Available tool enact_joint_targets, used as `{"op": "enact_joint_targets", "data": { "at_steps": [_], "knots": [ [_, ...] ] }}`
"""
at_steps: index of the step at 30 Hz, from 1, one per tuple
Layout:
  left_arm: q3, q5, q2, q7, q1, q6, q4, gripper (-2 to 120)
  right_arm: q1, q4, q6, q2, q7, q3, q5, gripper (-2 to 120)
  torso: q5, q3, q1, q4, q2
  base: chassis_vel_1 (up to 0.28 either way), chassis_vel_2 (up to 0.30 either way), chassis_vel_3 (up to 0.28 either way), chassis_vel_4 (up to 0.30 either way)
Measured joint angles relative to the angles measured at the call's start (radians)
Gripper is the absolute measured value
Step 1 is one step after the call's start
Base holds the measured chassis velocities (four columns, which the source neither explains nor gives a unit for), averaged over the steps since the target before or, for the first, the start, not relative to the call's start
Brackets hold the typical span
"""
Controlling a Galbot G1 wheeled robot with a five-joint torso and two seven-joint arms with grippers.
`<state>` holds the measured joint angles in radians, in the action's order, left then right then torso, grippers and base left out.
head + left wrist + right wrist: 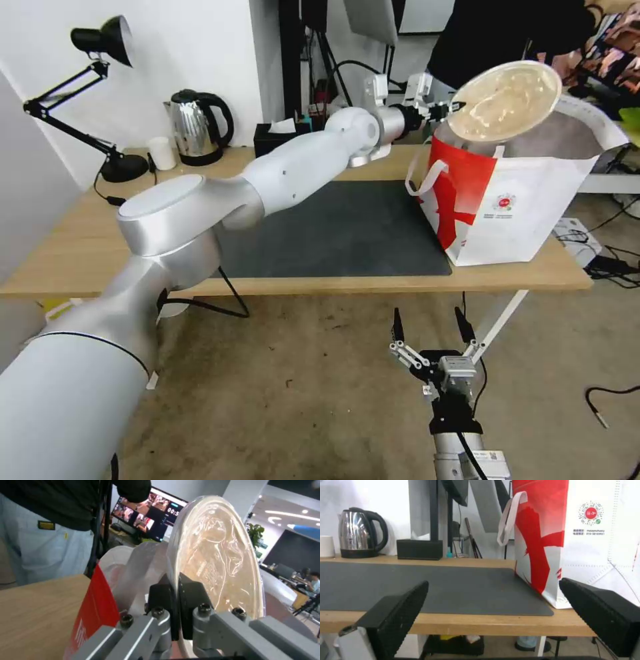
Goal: Pick up the trash from the table and place it into the takeout bag.
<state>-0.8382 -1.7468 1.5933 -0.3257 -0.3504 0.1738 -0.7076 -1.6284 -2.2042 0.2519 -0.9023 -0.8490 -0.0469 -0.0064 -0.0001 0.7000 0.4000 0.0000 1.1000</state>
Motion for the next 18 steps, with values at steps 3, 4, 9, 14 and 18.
{"op": "enact_joint_targets", "data": {
  "at_steps": [3,4,9,14,18],
  "knots": [
    [-0.004,0.001,0.0,-0.001,0.001,0.0,0.007,0,0.0,0.0,0.0,0.0,0.0,0.0,0.0,100,0.0001,0.0,0.0,0.0,0.0,0.0,0.0,0.0,0.0],
    [-0.004,0.001,0.0,-0.001,0.001,0.0,0.009,0,0.0,0.0,0.0,0.0,0.0,0.0,0.0,100,0.0001,0.0,0.0,0.0,0.0,0.0,0.0,0.0,0.0],
    [-0.006,0.009,0.0,-0.007,0.004,0.002,0.017,0,0.0,0.0,0.0,0.0,0.0,0.0,0.0,100,0.0,0.0,0.0,0.0,0.0,0.0,0.0,0.0,0.0],
    [-0.002,0.03,0.0,-0.007,0.018,0.007,0.019,3,0.0,0.0,0.0,0.0,0.0,0.0,0.0,100,0.0,0.0,0.0,0.0,0.0,0.0,0.0,0.0,0.0],
    [0.001,0.035,0.0,-0.01,0.021,0.018,0.019,17,0.0,0.0,0.0,0.0,0.0,0.0,0.0,100,0.0,0.0,0.0,0.0,0.0,0.0,0.0,0.0,0.0]
  ]
}}
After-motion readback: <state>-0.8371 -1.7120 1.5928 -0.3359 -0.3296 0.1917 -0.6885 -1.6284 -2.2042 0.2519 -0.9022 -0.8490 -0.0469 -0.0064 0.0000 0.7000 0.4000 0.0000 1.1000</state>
